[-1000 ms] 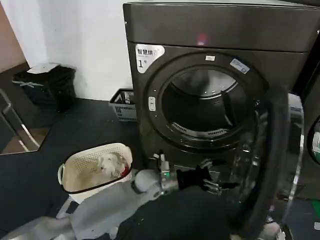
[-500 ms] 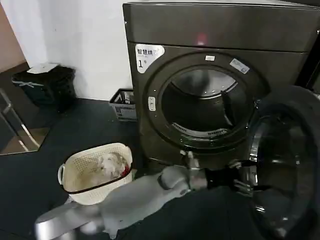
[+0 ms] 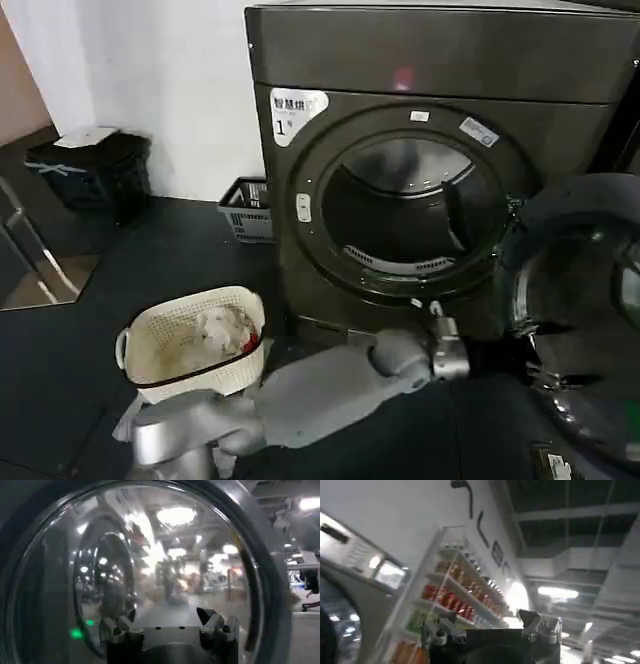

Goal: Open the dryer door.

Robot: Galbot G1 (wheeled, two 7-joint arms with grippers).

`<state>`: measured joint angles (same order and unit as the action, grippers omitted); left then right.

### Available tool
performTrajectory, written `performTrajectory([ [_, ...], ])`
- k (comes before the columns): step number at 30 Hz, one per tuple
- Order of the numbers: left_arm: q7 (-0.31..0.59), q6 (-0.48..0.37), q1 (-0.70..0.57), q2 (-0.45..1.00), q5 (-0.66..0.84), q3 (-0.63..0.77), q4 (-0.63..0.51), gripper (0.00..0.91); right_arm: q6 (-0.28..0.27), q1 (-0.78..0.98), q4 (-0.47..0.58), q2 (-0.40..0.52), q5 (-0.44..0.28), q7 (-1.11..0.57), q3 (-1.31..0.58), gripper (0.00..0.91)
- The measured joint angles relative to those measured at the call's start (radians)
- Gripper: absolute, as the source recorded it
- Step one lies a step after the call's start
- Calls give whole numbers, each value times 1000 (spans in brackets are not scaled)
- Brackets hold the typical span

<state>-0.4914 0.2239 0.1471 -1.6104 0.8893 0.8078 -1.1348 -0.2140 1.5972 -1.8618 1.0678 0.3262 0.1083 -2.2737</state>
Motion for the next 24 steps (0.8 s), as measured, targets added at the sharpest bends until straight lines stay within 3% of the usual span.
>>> performTrajectory([
  [8,65,12,-5,1,-31,-1,61,907,-12,10,19,-7,4,-32,-41,907],
  [24,83,40,-15,1,-63,-15,111,907,-6,30,26,1,24,-32,-82,907],
])
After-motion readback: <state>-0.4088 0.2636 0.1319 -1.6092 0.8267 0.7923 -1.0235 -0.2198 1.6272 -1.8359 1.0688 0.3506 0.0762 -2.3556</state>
